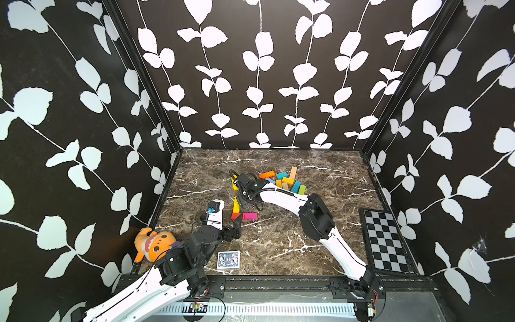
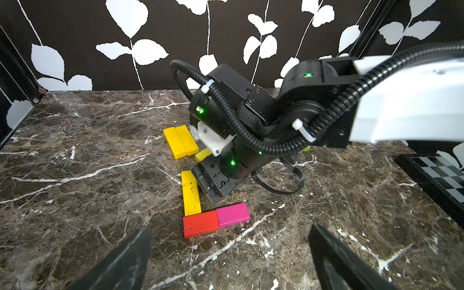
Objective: Assemble the letter h with building blocks
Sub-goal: Adjust the building block at the center of the board, then pick up the building block from the center of the board.
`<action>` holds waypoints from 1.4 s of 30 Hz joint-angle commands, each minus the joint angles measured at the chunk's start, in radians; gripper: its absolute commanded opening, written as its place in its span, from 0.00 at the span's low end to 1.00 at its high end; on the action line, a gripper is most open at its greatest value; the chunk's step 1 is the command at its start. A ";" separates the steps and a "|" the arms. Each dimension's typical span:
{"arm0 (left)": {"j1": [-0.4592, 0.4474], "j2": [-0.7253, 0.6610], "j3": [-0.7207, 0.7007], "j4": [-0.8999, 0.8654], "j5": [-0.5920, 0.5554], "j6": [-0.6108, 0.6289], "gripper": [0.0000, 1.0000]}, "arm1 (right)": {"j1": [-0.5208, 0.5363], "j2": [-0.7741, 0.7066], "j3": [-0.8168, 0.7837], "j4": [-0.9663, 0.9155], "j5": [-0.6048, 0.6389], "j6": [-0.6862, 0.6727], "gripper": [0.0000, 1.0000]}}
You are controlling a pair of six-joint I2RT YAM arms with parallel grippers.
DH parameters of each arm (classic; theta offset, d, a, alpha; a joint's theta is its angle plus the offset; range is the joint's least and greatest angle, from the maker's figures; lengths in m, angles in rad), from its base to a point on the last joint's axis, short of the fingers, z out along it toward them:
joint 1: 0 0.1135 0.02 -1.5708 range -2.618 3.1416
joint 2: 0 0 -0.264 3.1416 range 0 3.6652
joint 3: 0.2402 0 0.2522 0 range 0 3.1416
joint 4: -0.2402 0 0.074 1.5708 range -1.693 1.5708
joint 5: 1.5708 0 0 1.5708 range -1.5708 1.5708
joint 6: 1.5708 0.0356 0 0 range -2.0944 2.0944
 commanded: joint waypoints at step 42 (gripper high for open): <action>0.459 1.560 1.022 -0.153 0.507 0.367 0.89 | -0.171 -1.083 -1.315 0.576 -0.081 0.123 0.99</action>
